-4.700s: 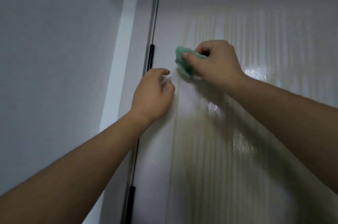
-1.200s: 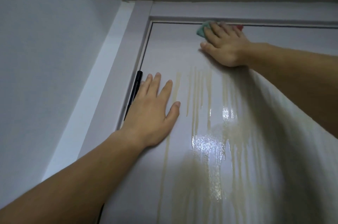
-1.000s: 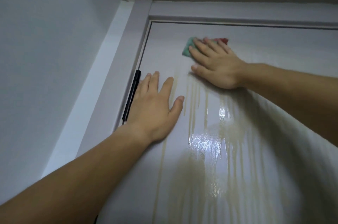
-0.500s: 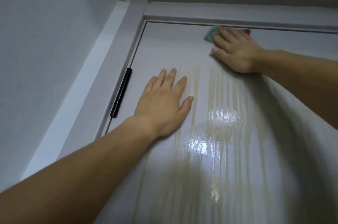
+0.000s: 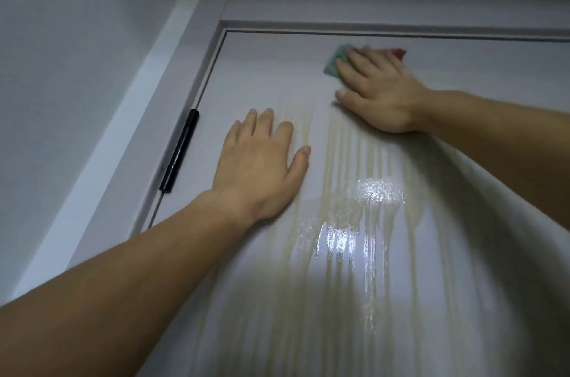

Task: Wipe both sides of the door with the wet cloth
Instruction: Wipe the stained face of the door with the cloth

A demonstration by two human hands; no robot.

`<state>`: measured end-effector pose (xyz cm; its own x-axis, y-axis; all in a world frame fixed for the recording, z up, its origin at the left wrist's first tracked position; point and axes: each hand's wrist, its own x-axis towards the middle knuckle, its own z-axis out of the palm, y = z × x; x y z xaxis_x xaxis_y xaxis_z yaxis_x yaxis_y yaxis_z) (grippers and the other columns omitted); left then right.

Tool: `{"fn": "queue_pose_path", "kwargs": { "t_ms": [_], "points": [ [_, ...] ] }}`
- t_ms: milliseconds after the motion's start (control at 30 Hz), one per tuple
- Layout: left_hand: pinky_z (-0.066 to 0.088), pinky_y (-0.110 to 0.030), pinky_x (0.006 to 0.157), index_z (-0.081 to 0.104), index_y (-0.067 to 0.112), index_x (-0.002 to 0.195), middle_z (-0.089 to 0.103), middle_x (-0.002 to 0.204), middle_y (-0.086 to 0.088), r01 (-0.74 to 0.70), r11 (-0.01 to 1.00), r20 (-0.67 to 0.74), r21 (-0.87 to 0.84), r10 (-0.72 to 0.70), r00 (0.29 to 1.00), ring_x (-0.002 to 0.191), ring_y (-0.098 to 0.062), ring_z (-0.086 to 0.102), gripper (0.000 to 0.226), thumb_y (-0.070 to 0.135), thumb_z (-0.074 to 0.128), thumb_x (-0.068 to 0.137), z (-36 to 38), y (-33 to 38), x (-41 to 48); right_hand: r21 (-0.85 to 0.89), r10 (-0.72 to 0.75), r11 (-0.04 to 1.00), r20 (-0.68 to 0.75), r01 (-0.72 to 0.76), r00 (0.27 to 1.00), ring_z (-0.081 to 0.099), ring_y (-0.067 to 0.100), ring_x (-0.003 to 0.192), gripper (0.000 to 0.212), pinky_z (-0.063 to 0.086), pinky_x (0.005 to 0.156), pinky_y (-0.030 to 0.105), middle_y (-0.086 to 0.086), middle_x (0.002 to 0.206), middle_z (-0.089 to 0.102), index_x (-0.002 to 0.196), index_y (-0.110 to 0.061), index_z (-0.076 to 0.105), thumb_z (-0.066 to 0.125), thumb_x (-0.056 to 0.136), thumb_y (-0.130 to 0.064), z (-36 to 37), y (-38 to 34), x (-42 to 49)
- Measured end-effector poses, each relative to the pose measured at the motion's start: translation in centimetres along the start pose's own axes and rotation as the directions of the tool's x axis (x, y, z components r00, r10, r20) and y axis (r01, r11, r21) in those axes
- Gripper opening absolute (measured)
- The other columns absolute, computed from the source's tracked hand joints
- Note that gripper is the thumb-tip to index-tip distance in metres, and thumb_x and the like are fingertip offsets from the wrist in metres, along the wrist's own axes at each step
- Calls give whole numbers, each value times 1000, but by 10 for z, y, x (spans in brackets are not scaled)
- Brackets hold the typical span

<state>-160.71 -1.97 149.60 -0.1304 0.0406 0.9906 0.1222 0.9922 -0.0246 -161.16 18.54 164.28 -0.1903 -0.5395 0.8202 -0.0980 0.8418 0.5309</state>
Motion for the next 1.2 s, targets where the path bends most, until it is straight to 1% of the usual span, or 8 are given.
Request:
{"fn": "queue_pose_path", "kwargs": {
  "t_ms": [100,267,467,600,667,933,1100,1200],
  "points": [
    [9,-49,128,30,21,155,20,168,-11,-33,999,5,2,33,999,157,-29,10,71,56,15,96,1,13,4,-15,-154,988,8,155,988,-14,13,155,73,-9,124,38,-9,169,-15,163,-31,-6,9,101,-68,6,3,-15],
    [7,-44,129,23,24,160,12,171,-7,-133,991,63,-10,134,989,159,-26,6,75,58,14,94,-4,25,15,50,168,985,3,-168,986,-11,20,157,68,-6,126,44,-3,171,-10,163,-27,-2,11,105,-60,-8,34,15],
    [11,-44,128,18,27,162,10,172,-5,-139,990,106,32,135,985,159,-26,7,77,60,12,94,-4,23,16,8,-128,992,-3,128,992,-12,17,156,74,-8,126,40,-7,170,-12,163,-31,-4,8,99,-67,7,16,-29],
    [13,-45,128,22,26,162,12,172,-6,-122,992,114,27,118,986,158,-26,8,76,60,14,94,-7,27,17,22,140,990,17,-140,990,-10,21,157,75,-5,126,42,-2,171,-10,163,-27,-2,8,101,-67,-8,58,3],
    [11,-45,128,23,24,160,12,171,-7,-110,993,104,37,106,989,158,-27,8,72,59,16,98,-7,32,17,30,178,983,17,-179,984,-12,21,157,70,-7,126,44,-3,171,-12,163,-26,-3,11,104,-62,-6,60,8],
    [5,-48,128,18,28,162,6,173,-3,-92,994,104,-58,98,990,159,-23,0,63,56,22,106,0,72,22,12,-154,988,32,153,988,-15,8,153,80,-10,123,35,-12,168,-15,162,-34,-5,-1,91,-71,7,44,-56],
    [3,-50,128,21,28,161,6,172,-4,-76,995,112,-60,83,990,159,-24,1,61,54,23,106,0,78,21,28,172,985,-2,-172,985,-10,20,157,69,-6,126,42,-3,171,-10,163,-28,-2,9,104,-62,-6,92,-24],
    [3,-52,128,18,27,162,5,172,-5,-70,997,105,-30,73,992,159,-25,0,65,57,18,104,3,79,20,6,39,999,-18,-39,999,-11,19,157,78,-6,125,43,-3,171,-9,163,-28,-2,4,96,-68,4,65,-45]
  ]
}}
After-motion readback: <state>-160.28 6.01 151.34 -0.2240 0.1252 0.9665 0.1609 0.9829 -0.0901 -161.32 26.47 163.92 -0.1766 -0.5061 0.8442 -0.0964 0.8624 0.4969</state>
